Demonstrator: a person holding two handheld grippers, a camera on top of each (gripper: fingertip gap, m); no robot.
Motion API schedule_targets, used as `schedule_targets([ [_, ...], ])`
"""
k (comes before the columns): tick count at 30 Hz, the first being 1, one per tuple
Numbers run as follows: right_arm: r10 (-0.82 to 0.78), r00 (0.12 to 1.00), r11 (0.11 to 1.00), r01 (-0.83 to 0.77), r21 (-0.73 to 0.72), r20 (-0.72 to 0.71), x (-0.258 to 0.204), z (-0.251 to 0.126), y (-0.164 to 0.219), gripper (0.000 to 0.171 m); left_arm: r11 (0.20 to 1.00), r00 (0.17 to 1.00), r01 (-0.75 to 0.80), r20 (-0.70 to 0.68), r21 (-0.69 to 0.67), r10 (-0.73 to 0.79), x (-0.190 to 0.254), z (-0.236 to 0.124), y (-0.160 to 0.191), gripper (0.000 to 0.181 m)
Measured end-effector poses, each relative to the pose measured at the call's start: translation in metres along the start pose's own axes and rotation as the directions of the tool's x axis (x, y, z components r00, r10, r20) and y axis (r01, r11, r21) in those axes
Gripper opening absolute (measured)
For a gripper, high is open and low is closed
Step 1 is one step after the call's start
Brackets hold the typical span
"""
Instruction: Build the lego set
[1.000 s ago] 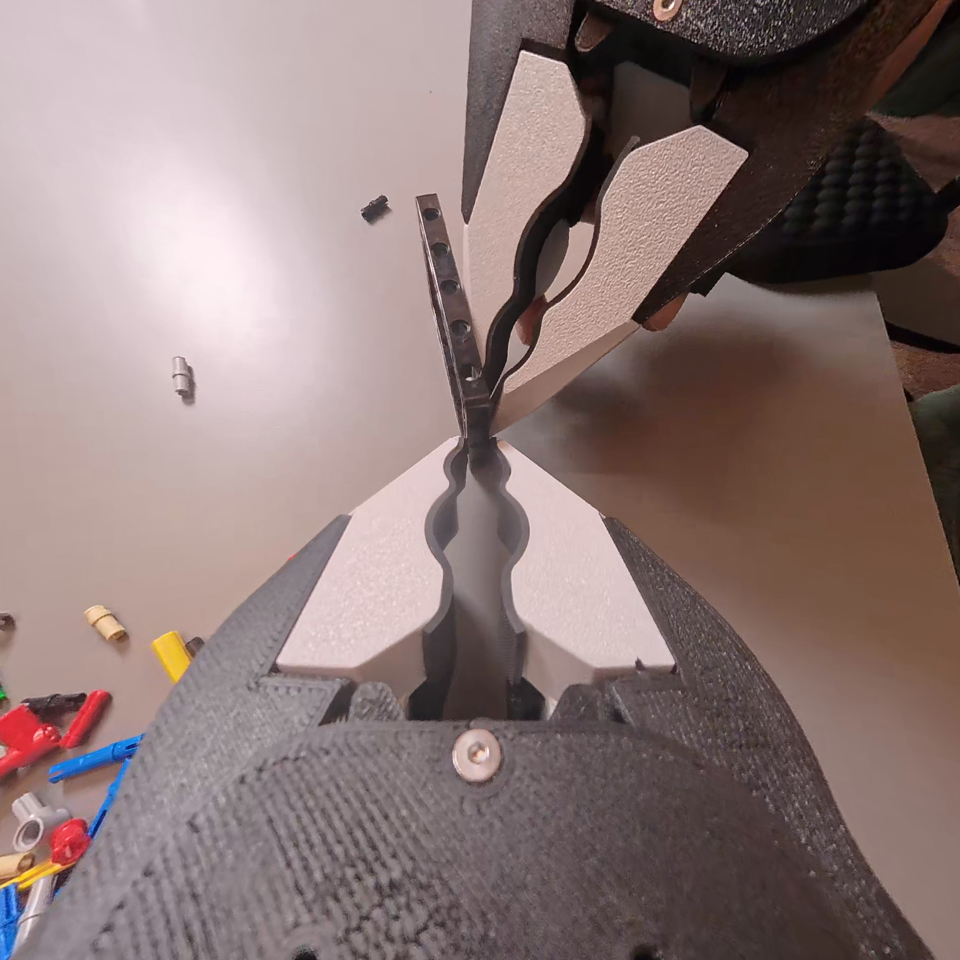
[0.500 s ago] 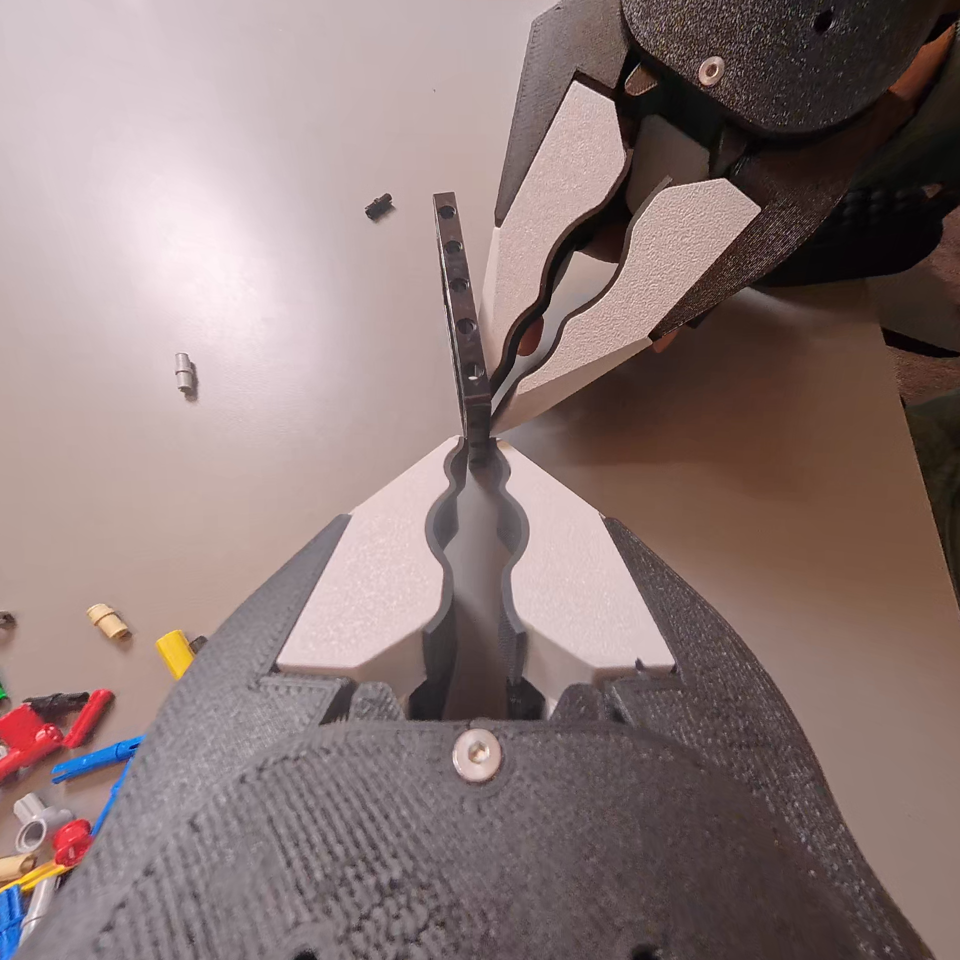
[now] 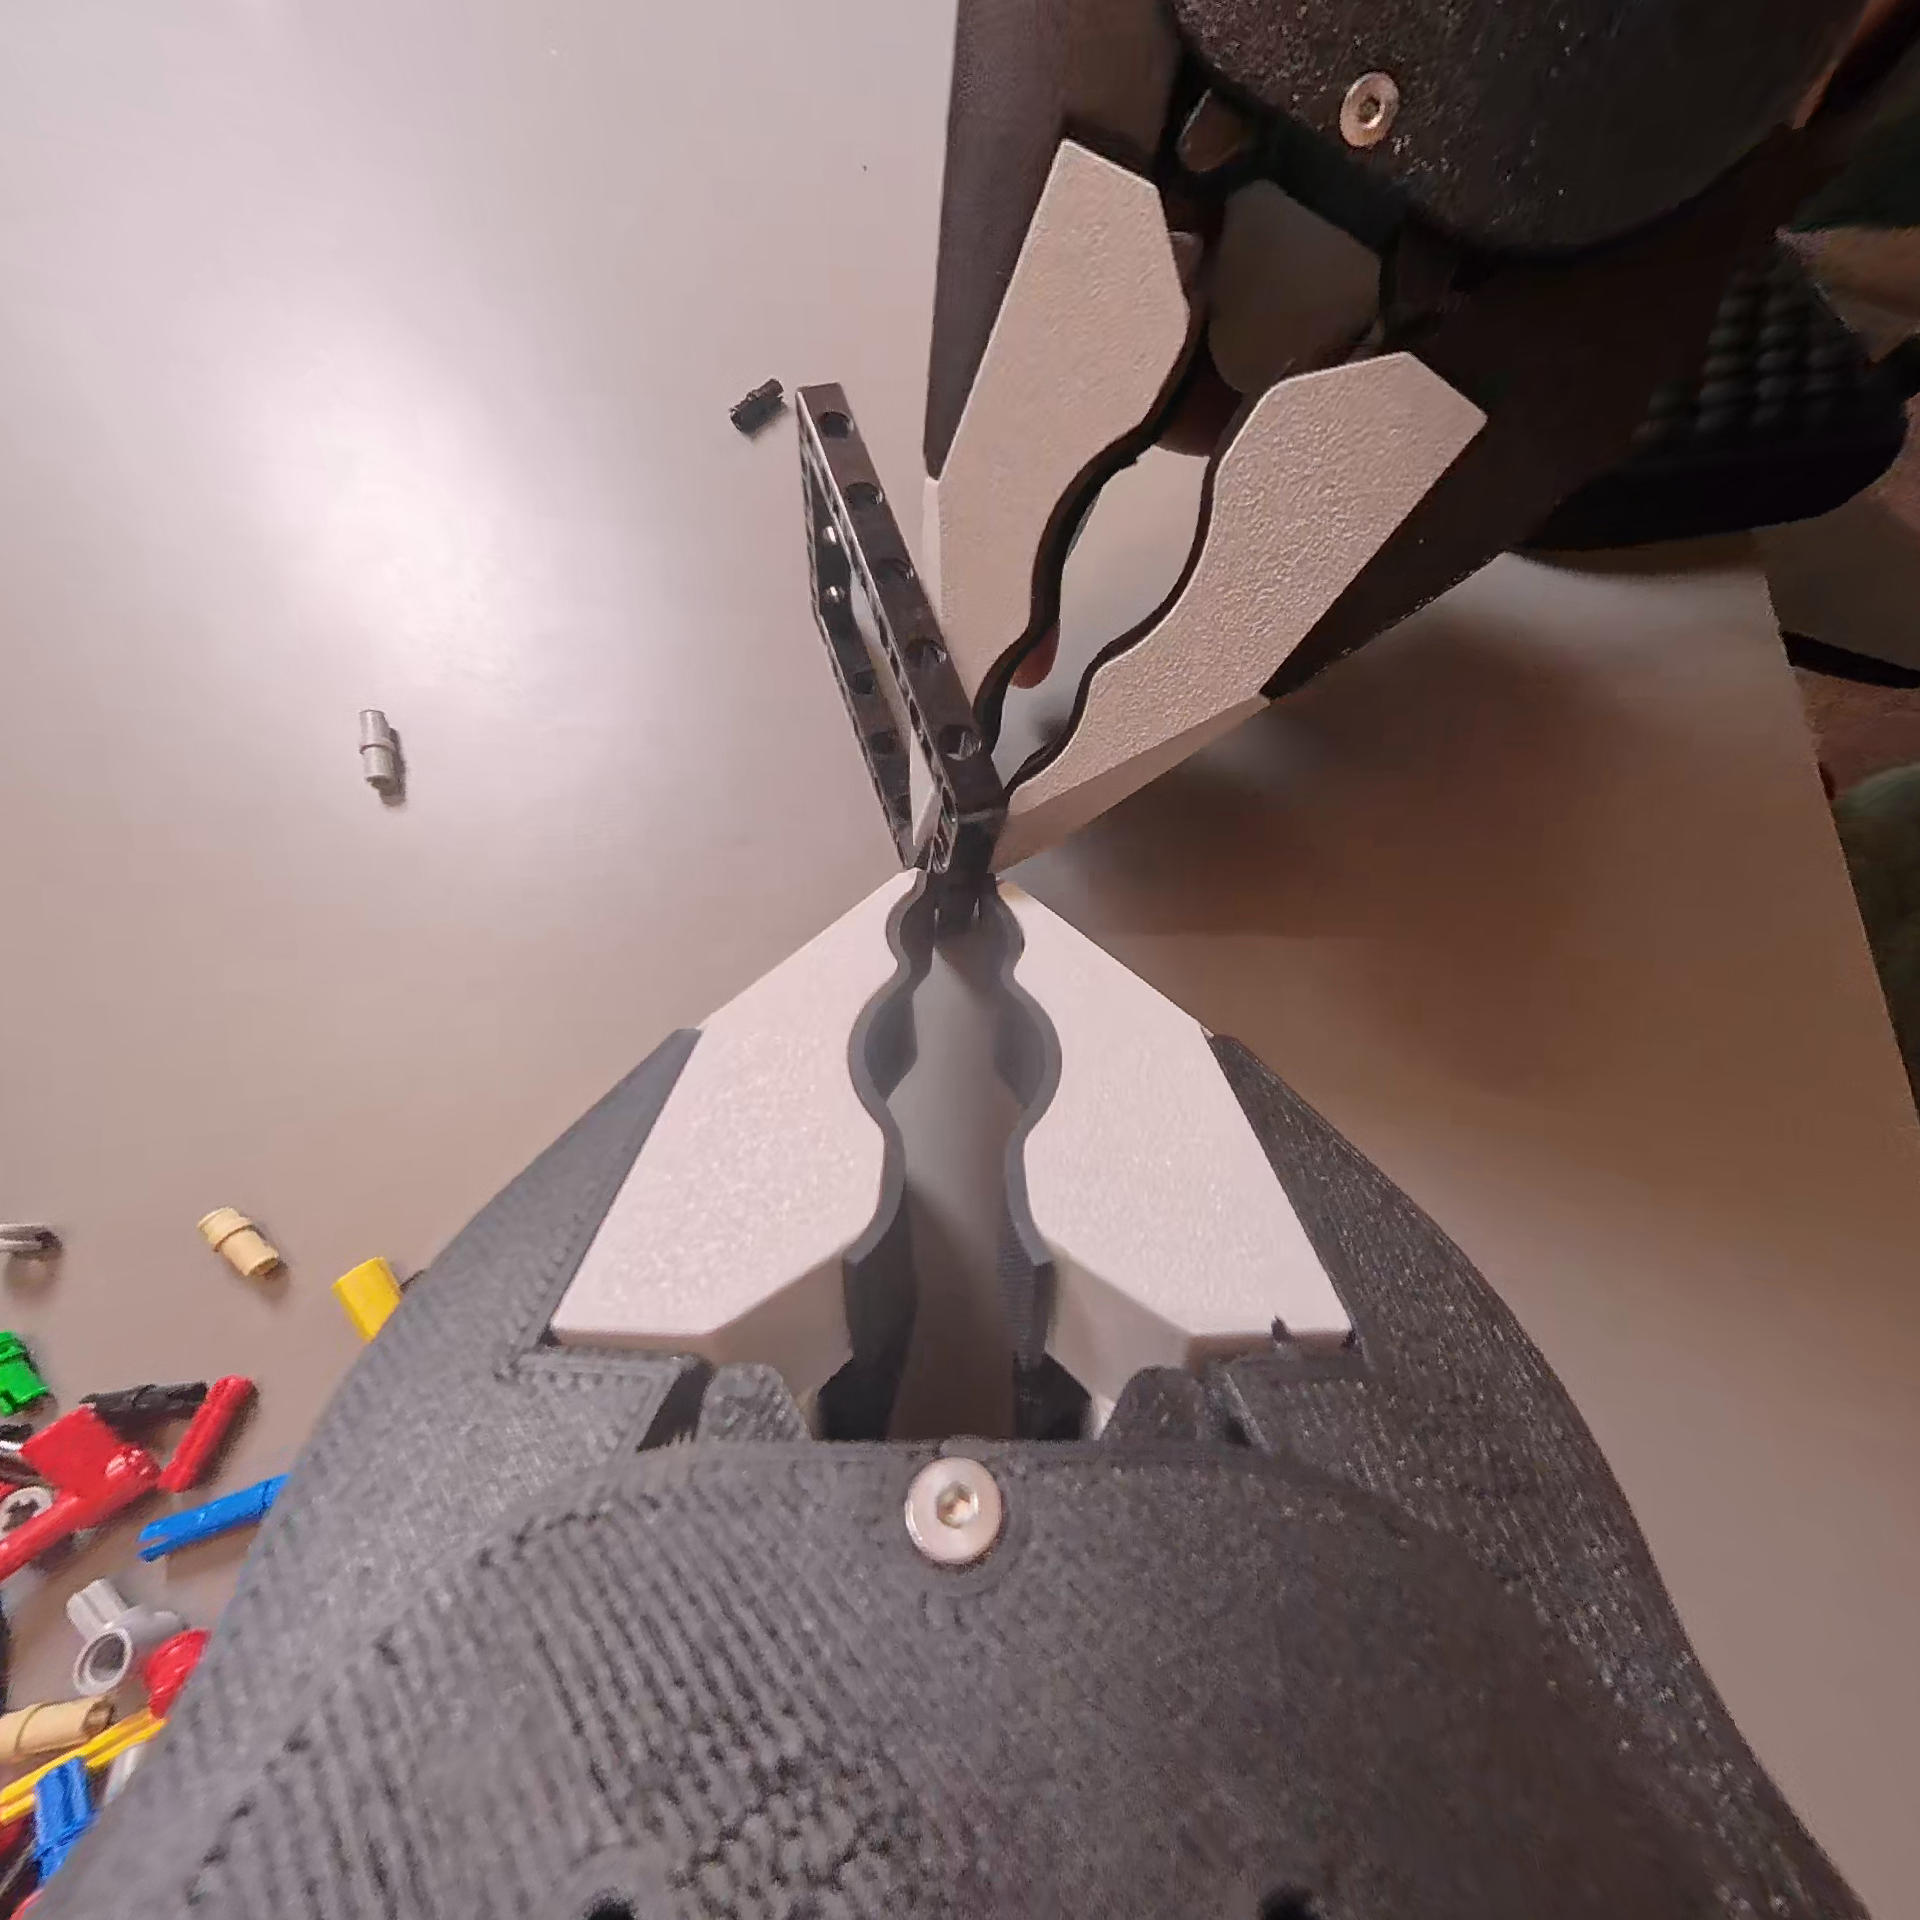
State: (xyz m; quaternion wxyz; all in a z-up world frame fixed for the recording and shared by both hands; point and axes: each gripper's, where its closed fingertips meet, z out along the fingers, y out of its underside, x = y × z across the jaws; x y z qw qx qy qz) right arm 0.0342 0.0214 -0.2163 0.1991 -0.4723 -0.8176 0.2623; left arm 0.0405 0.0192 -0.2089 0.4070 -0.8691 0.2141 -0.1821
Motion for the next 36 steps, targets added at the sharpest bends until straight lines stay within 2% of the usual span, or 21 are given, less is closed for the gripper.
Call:
schedule_targets([
  [9,-0.158,0.987,0.984,0.158,-0.076,0.011,0.001,0.003,-0.001,0.003,1.0,1.0,0.012,-0.008,0.007,-0.012,-0.002,-0.002,0.001,0.006],
  [24,-0.275,0.96,0.959,0.278,0.053,-0.054,0.0,-0.006,-0.002,0.017,1.0,1.0,0.016,-0.006,0.005,-0.016,-0.003,-0.003,0.001,0.006],
  [26,-0.35,0.93,0.932,0.358,0.062,-0.116,0.0,-0.011,-0.004,0.017,1.0,1.0,0.018,-0.008,0.004,-0.018,-0.003,-0.003,0.001,0.006],
  [31,-0.582,0.776,0.798,0.602,0.012,-0.244,-0.01,-0.01,-0.005,0.02,1.0,0.999,0.031,-0.019,-0.001,-0.031,-0.003,-0.002,0.001,0.006],
  [34,-0.626,0.727,0.762,0.648,-0.019,-0.281,-0.01,-0.008,-0.004,0.024,0.999,0.999,0.038,-0.023,-0.001,-0.038,-0.003,-0.002,0.0,0.006],
  [36,-0.62,0.736,0.768,0.64,-0.019,-0.272,-0.011,-0.005,-0.002,0.024,0.999,0.999,0.04,-0.023,-0.001,-0.04,-0.003,-0.002,0.0,0.006],
])
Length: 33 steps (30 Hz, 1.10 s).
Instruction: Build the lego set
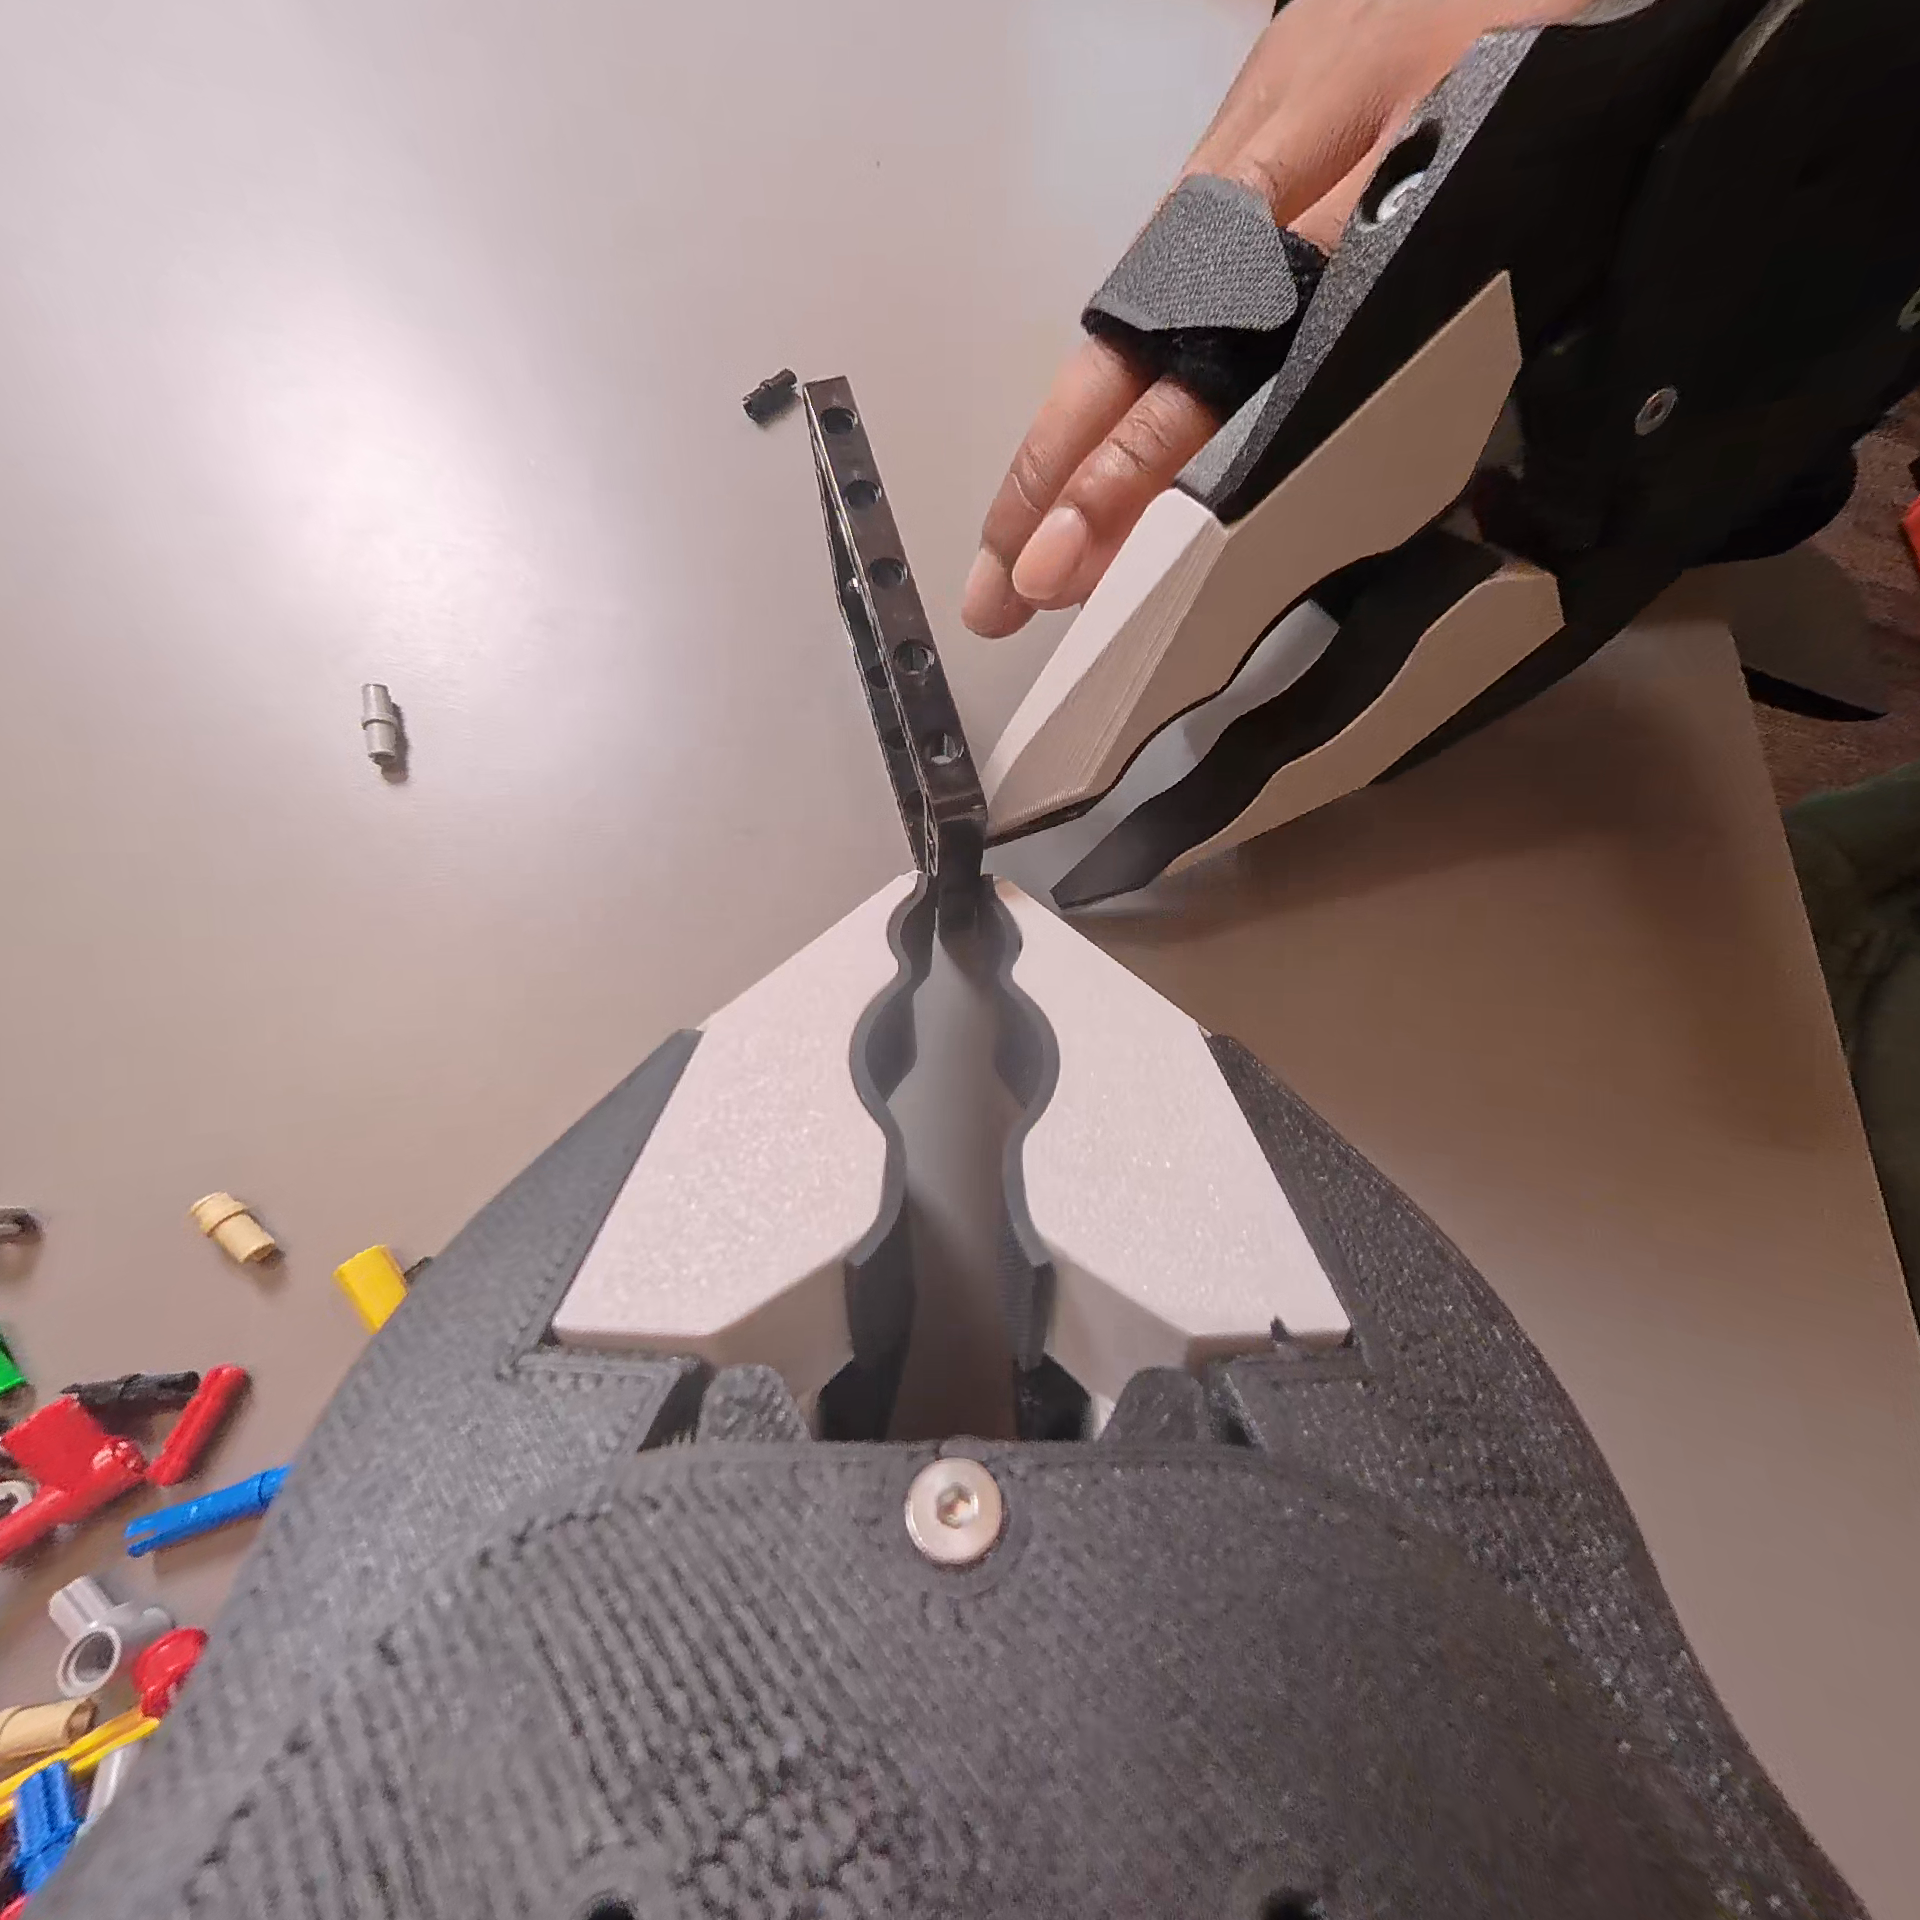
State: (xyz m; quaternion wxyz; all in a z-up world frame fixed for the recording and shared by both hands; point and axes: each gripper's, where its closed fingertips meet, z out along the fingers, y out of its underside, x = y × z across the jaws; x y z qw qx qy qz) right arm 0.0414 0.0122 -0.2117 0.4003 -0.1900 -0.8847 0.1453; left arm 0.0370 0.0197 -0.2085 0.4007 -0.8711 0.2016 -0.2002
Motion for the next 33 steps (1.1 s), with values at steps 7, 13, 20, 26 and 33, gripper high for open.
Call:
schedule_targets([
  [7,0.065,0.998,0.998,-0.065,0.022,0.015,0.002,0.001,-0.001,0.02,1.0,1.0,-0.008,0.003,-0.001,0.008,0.0,0.0,0.0,0.006],
  [13,0.106,0.993,0.994,-0.107,0.021,0.047,0.005,0.003,0.0,0.019,1.0,1.0,-0.018,0.01,-0.003,0.018,0.0,0.001,0.0,0.006],
  [20,0.103,0.993,0.994,-0.1,-0.045,0.059,0.003,0.008,0.011,0.018,0.999,0.999,-0.036,0.002,-0.01,0.036,0.004,0.002,0.0,0.006],
  [26,0.064,0.998,0.997,-0.064,0.031,-0.003,0.005,0.0,0.001,0.006,0.997,0.997,-0.075,0.027,-0.02,0.076,0.006,0.004,0.0,0.006],
  [33,0.138,0.99,0.987,-0.139,0.084,0.013,-0.008,-0.006,0.008,0.012,0.997,0.996,-0.078,0.035,-0.021,0.078,0.006,0.004,0.0,0.006],
])
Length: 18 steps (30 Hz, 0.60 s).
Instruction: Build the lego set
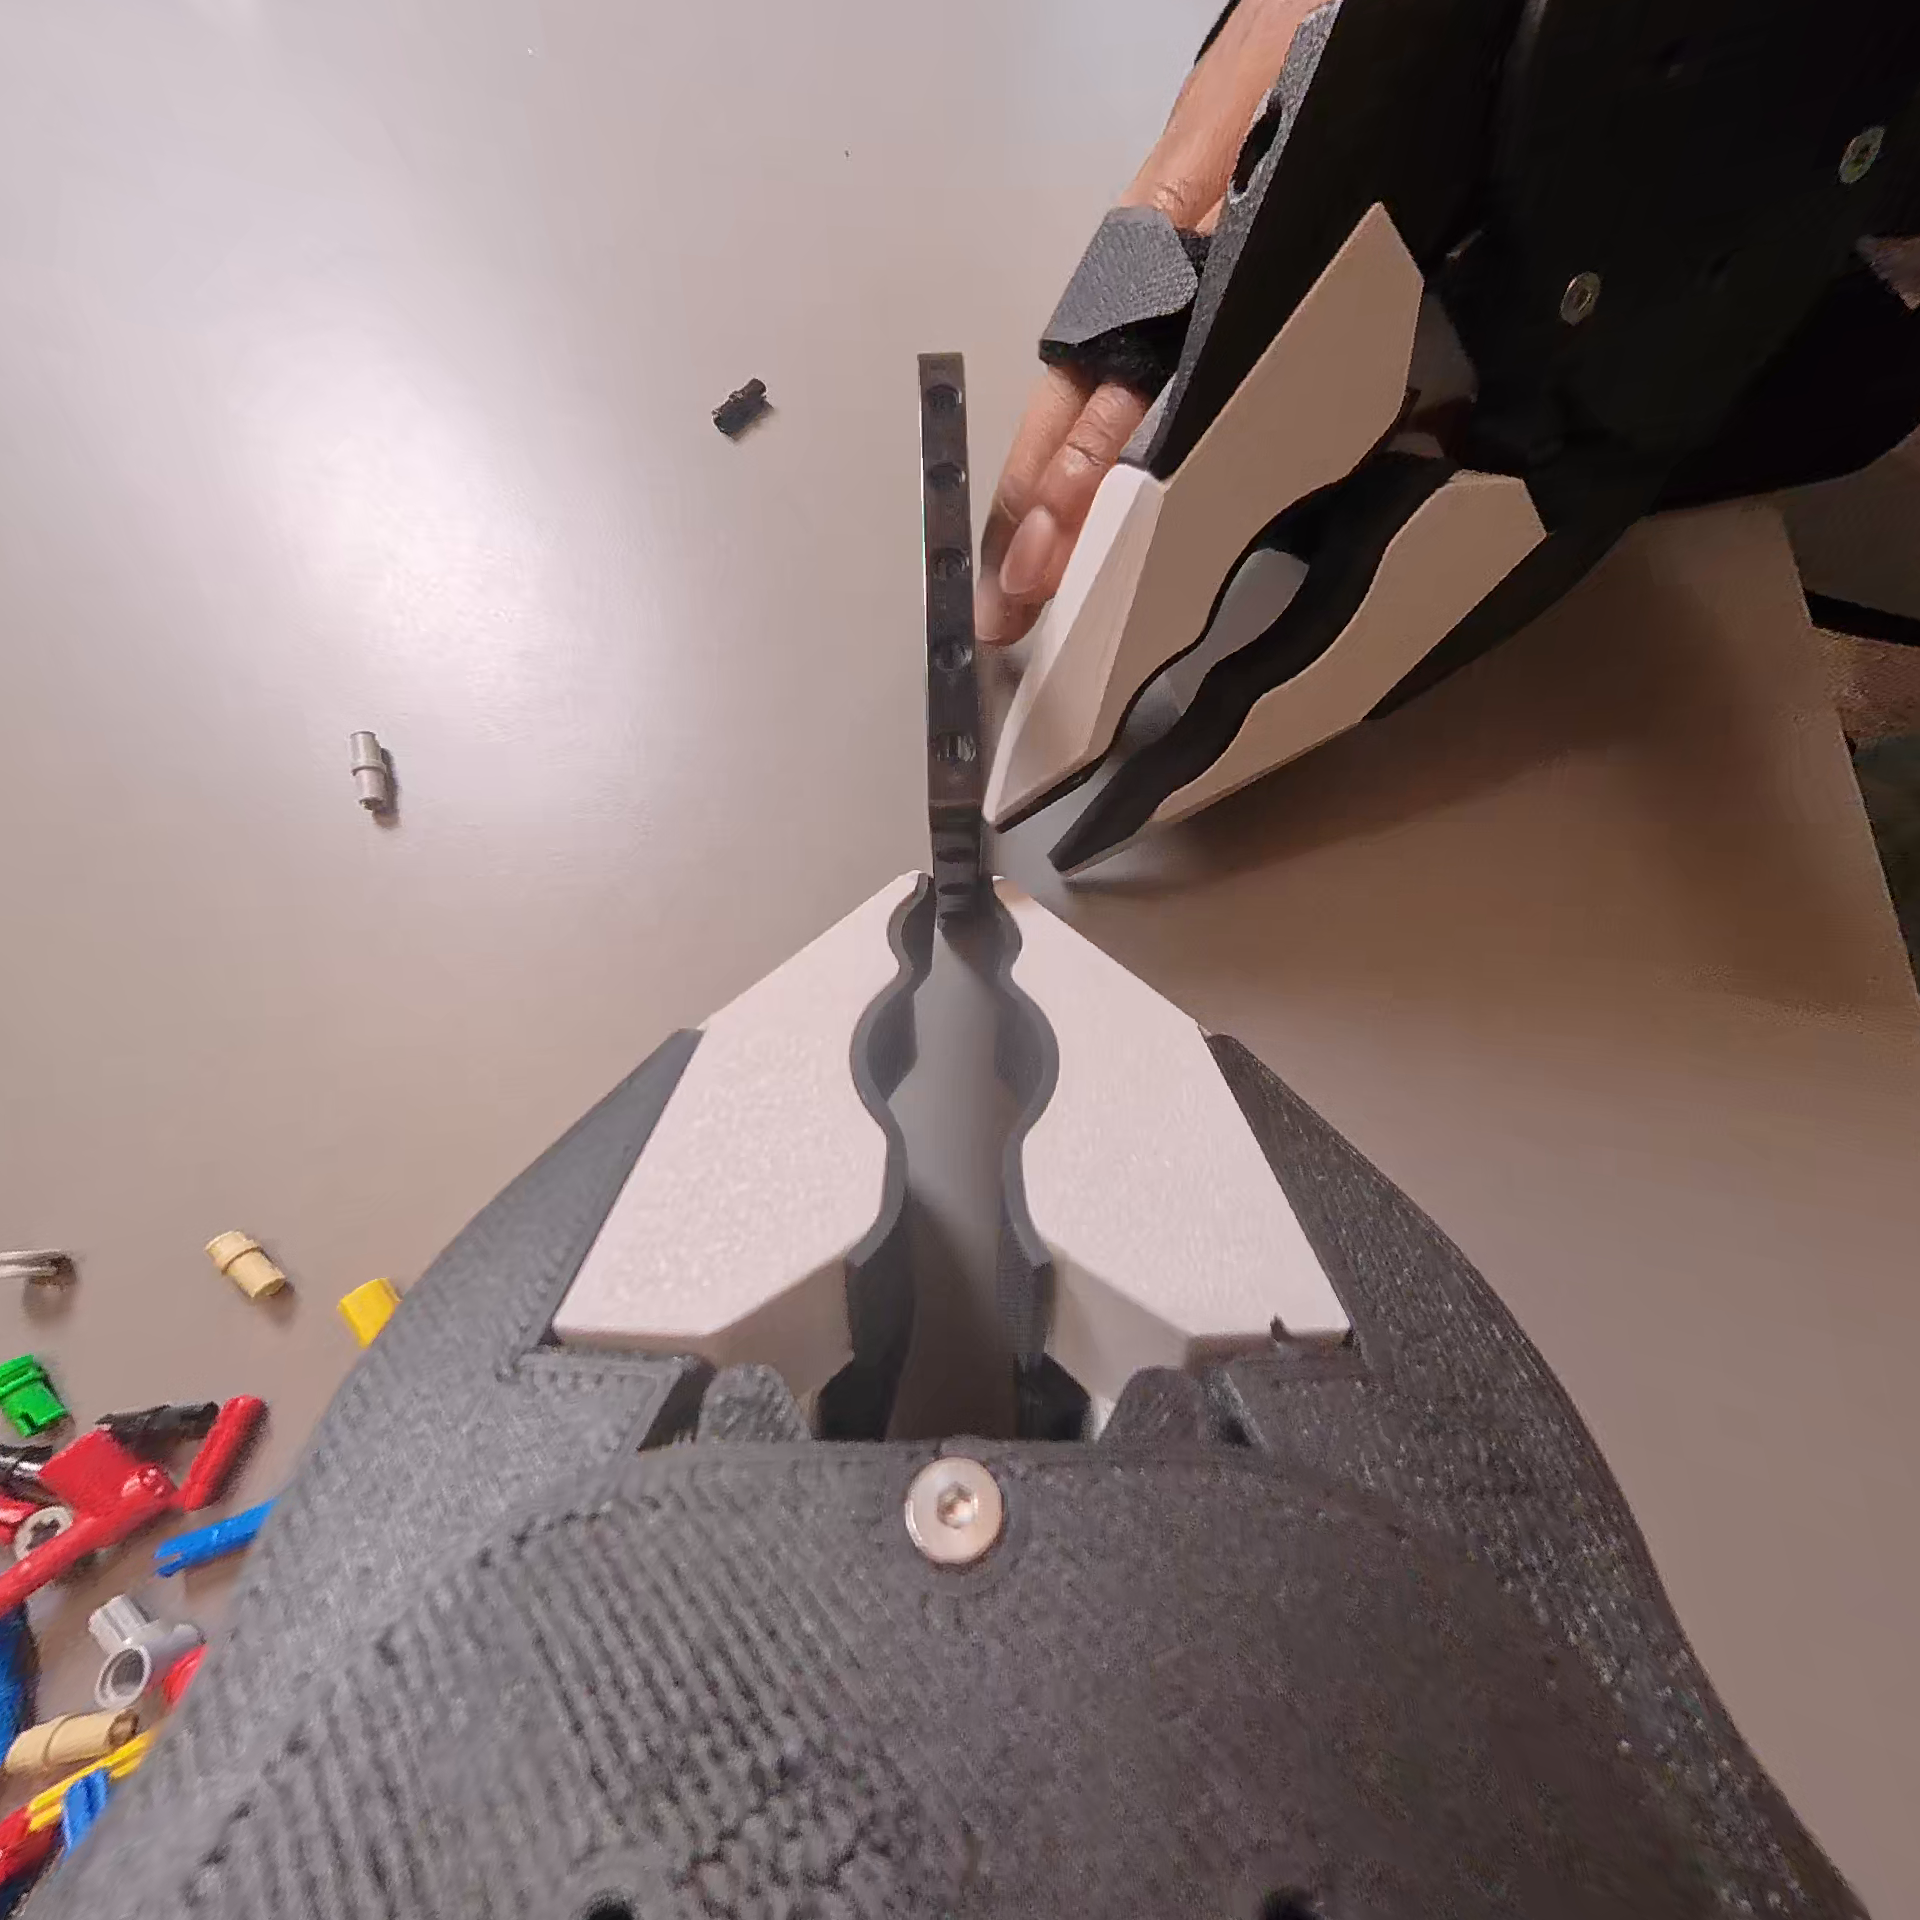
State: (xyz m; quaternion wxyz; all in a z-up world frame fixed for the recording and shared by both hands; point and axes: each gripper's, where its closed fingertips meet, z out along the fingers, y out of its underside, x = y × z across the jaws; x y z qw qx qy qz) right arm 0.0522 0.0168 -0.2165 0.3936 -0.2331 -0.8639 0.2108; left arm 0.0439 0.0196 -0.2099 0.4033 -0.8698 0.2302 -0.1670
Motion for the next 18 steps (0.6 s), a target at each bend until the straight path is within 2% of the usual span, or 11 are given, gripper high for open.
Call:
schedule_targets([
  [12,0.128,0.99,0.983,-0.119,0.142,-0.057,0.009,-0.027,-0.012,0.011,1.0,1.0,0.021,0.0,0.021,-0.021,0.0,0.0,-0.001,0.006],
  [15,0.212,0.975,0.959,-0.194,0.208,-0.064,0.015,-0.042,-0.015,0.011,0.999,1.0,0.025,0.003,0.026,-0.025,-0.001,0.0,0.0,0.006],
  [18,0.355,0.933,0.896,-0.32,0.307,-0.062,0.031,-0.064,-0.014,0.012,0.999,1.0,0.017,0.013,0.031,-0.017,-0.001,-0.001,0.0,0.006],
])
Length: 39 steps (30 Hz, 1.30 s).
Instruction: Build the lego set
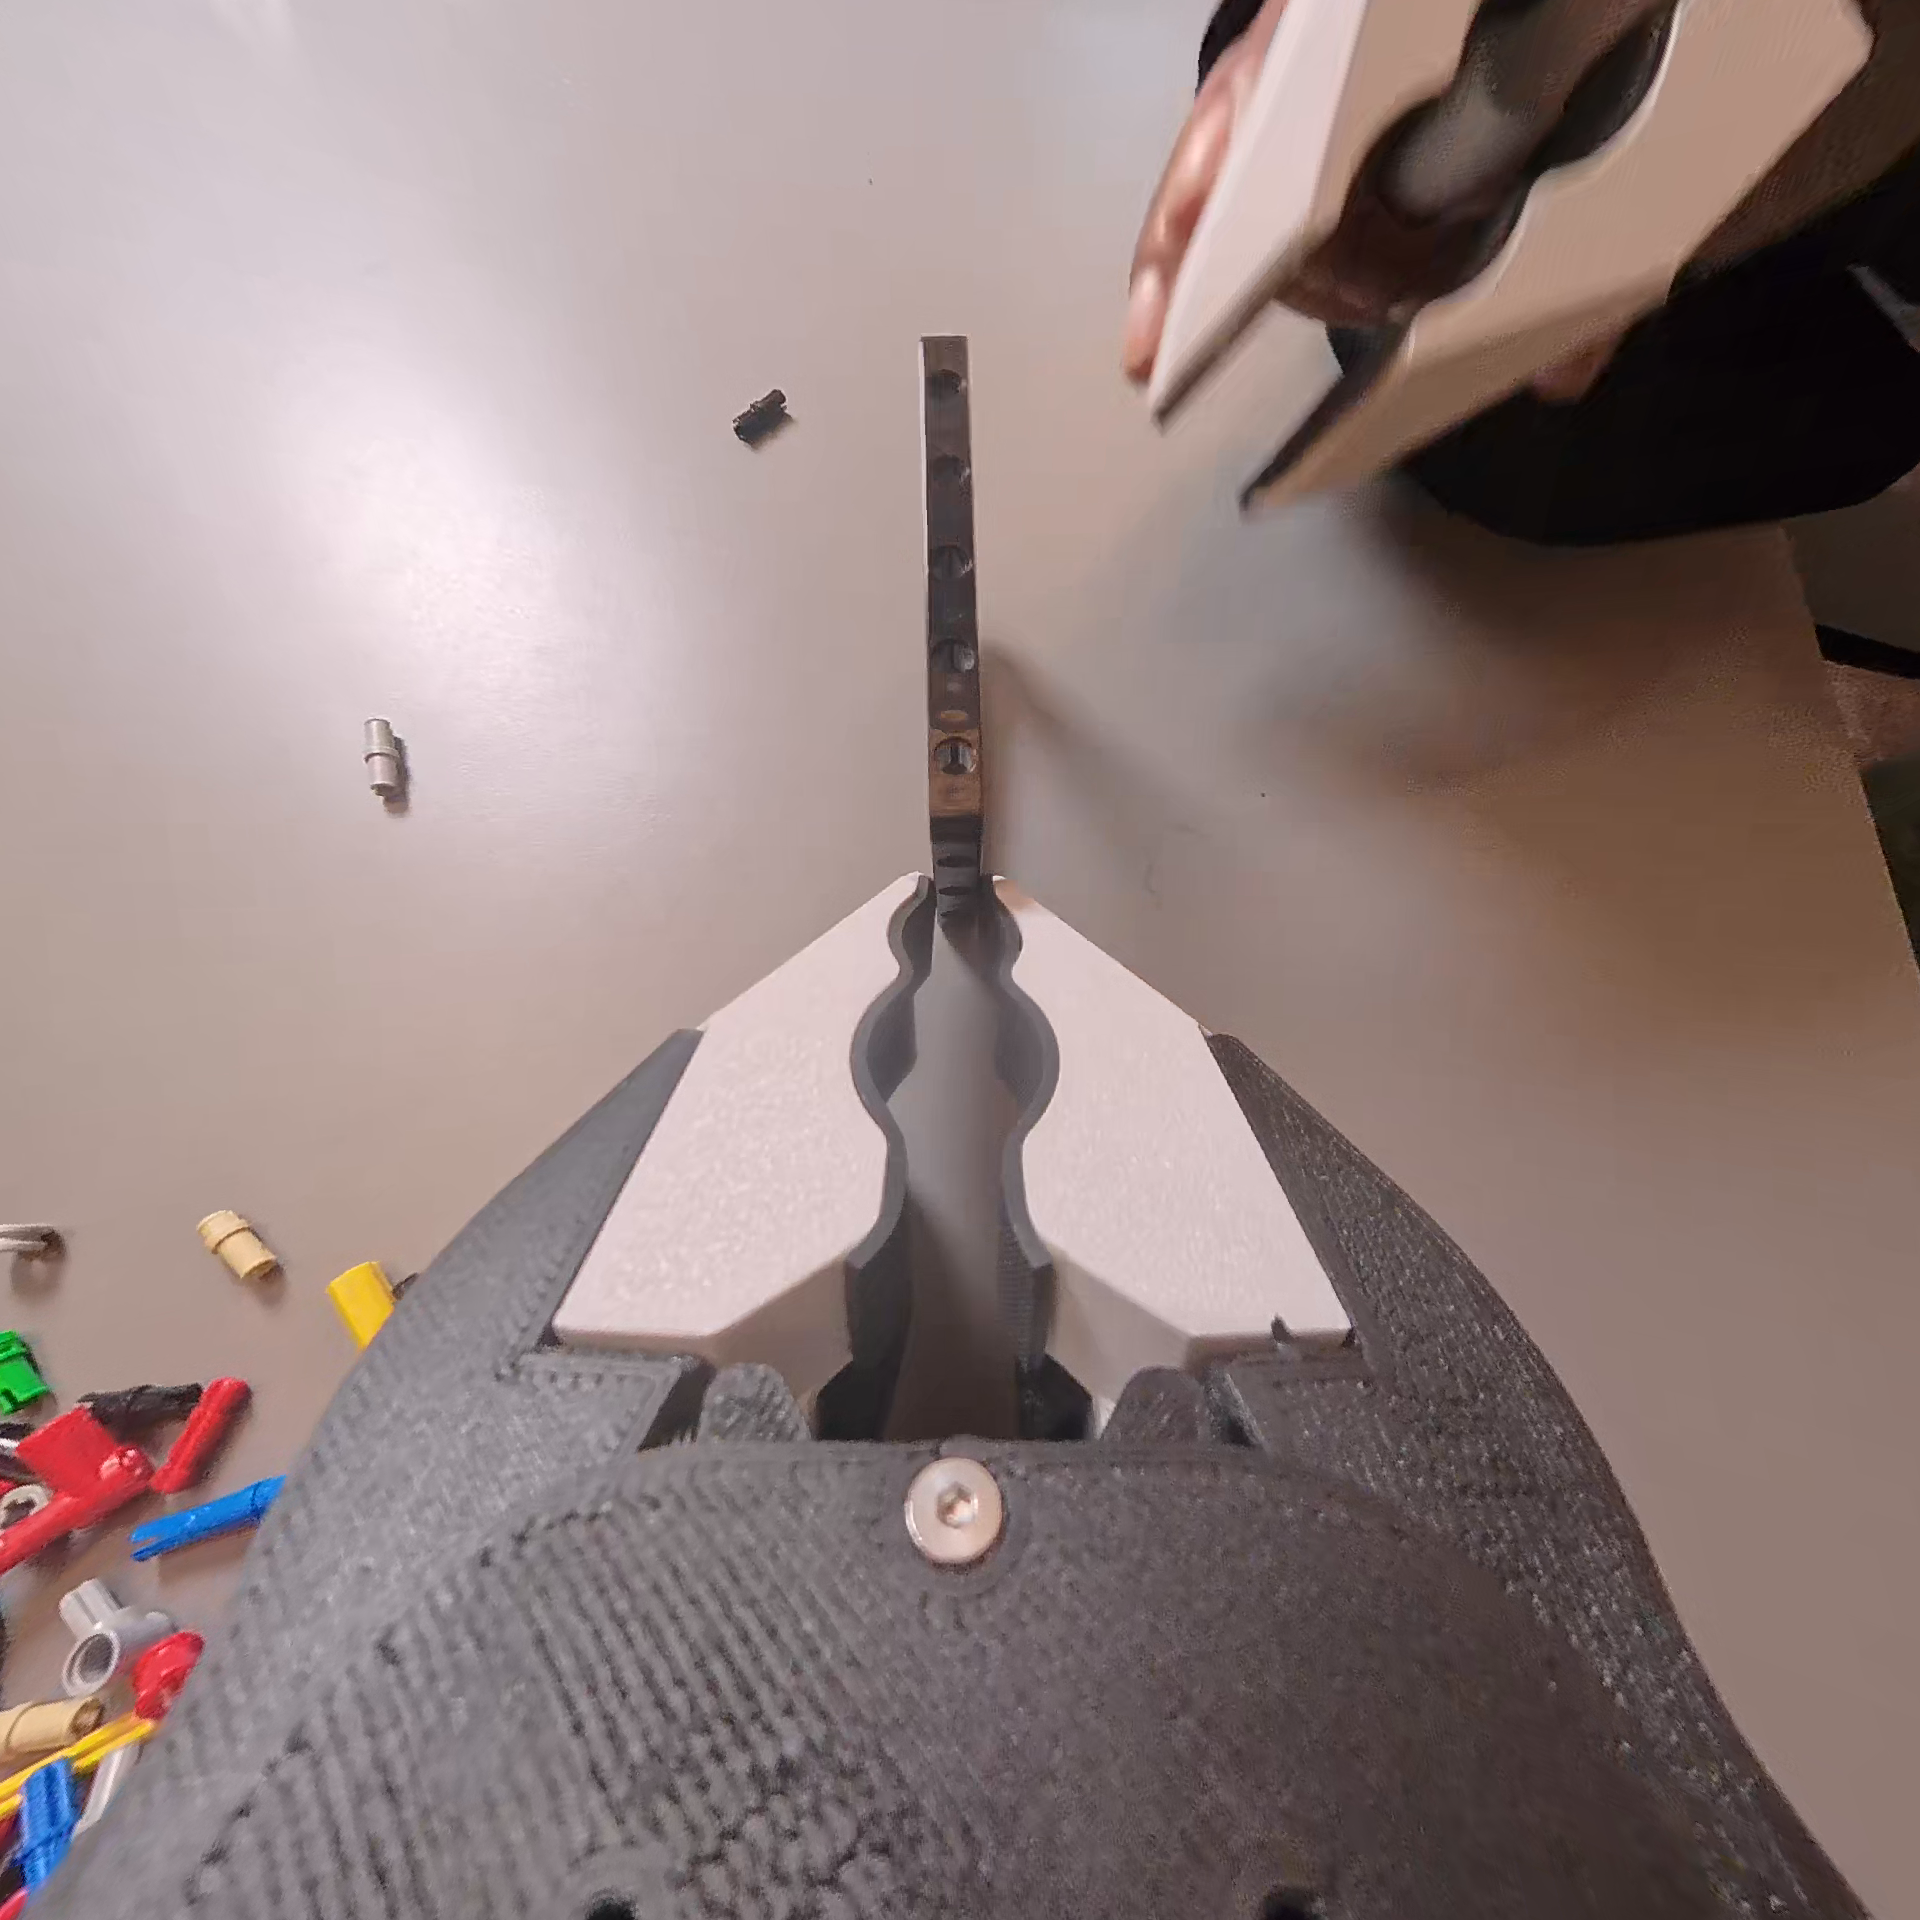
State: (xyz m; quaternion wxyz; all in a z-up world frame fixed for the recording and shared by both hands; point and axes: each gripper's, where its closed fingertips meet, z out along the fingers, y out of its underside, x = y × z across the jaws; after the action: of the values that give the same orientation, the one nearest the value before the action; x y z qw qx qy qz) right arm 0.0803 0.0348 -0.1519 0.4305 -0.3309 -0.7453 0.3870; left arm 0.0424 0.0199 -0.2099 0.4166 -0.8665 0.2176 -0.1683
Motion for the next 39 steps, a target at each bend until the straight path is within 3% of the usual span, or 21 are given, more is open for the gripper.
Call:
schedule_targets([
  [5,0.198,0.972,0.979,-0.191,0.065,-0.129,0.064,-0.033,0.014,0.014,0.999,0.999,-0.029,0.03,-0.025,0.03,-0.002,0.002,0.007,0.012],
  [12,0.334,0.885,0.93,-0.366,-0.042,-0.323,0.204,-0.052,0.08,0.014,0.999,0.999,-0.014,0.035,0.037,0.013,-0.002,-0.004,-0.002,0.03],
  [15,0.359,0.858,0.9,-0.422,-0.108,-0.366,0.265,-0.043,0.112,0.014,0.998,0.998,-0.01,0.058,0.066,0.006,-0.002,-0.007,-0.006,0.034],
  [22,0.204,0.918,0.849,-0.338,-0.406,-0.339,0.374,0.007,0.197,0.016,0.994,0.992,0.022,0.12,0.107,-0.035,-0.004,-0.008,-0.014,0.036],
  [27,0.188,0.96,0.823,-0.27,-0.5,-0.209,0.401,0.045,0.23,0.021,0.994,0.987,0.038,0.153,0.104,-0.054,-0.01,-0.01,-0.011,0.037],
  [32,0.226,0.969,0.795,-0.24,-0.557,-0.095,0.401,0.062,0.24,0.024,0.989,0.988,0.07,0.128,0.128,-0.087,-0.013,-0.013,-0.009,0.037],
  [39,0.373,0.927,0.755,-0.321,-0.572,-0.027,0.393,0.064,0.239,0.009,0.988,0.993,0.072,0.087,0.133,-0.084,-0.005,-0.012,-0.008,0.036],
])
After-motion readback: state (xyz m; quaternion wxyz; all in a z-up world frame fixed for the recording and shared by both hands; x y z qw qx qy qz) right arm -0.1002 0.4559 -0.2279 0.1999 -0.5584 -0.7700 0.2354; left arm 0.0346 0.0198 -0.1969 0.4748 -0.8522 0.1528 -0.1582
